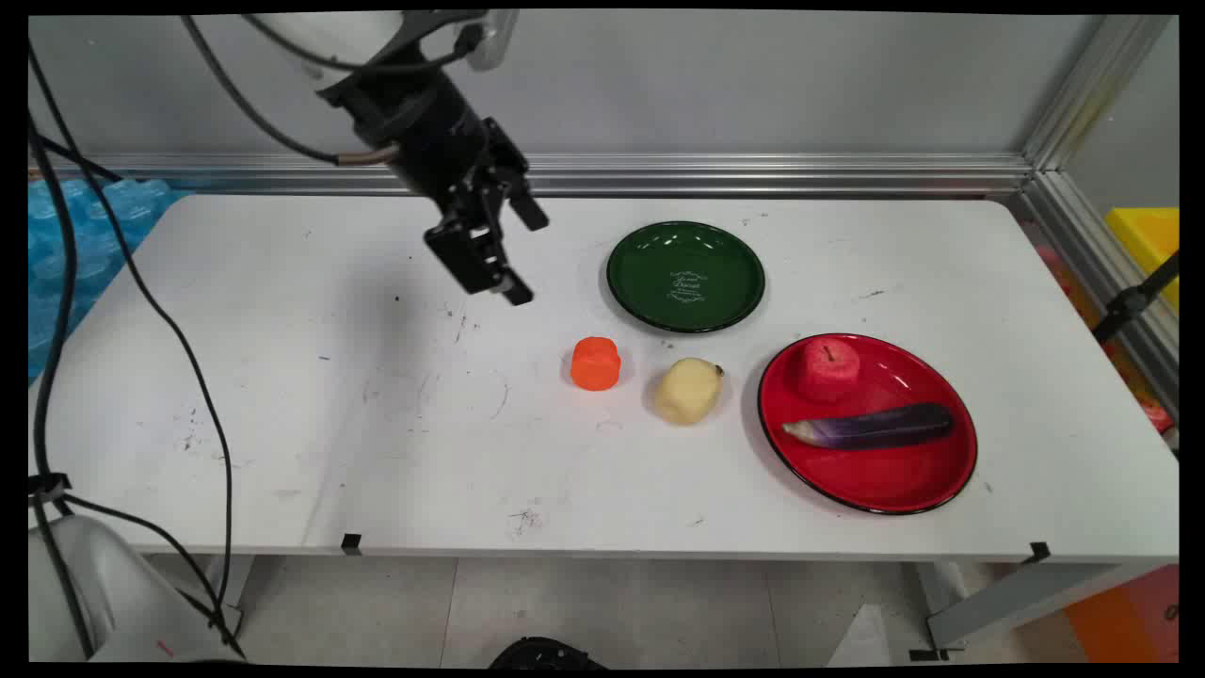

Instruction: Pick up the eggplant from the red plate, then place the picked object on the table

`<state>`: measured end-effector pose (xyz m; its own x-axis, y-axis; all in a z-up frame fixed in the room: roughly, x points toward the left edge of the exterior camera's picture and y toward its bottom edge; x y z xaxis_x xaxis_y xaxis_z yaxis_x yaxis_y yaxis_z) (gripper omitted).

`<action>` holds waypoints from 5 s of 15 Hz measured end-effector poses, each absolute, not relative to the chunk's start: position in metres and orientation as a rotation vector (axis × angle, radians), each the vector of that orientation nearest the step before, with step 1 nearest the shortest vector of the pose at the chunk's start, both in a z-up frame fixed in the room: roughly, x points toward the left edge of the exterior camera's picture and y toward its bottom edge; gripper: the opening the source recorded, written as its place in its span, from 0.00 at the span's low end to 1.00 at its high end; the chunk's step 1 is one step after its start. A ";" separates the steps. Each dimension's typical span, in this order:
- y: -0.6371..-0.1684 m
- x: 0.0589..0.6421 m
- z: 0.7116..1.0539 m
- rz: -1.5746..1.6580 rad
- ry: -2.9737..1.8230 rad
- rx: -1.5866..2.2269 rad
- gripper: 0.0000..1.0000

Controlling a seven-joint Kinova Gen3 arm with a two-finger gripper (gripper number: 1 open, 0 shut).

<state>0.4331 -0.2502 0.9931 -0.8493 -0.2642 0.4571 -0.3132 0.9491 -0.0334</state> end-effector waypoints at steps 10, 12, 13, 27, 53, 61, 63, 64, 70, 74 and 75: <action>-0.280 0.352 0.995 0.165 -2.484 0.444 1.00; -0.288 0.336 0.991 0.169 -2.465 0.447 1.00; -0.292 0.327 0.987 0.171 -2.456 0.449 1.00; -0.343 0.207 0.907 0.167 -2.459 0.428 1.00; -0.397 0.079 0.758 0.119 -2.560 0.358 0.00; -0.395 0.085 0.775 0.122 -2.560 0.301 0.00; -0.392 0.092 0.791 0.133 -2.553 0.289 0.00; -0.391 0.095 0.799 0.137 -2.549 0.284 0.00; -0.372 0.136 0.856 0.169 -2.539 0.242 0.00; -0.344 0.180 0.886 0.163 -2.568 0.221 0.00; -0.339 0.189 0.891 0.160 -2.575 0.219 0.00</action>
<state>0.1887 -0.3386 0.8910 -0.8382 -0.1231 0.5313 -0.1878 0.9797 -0.0694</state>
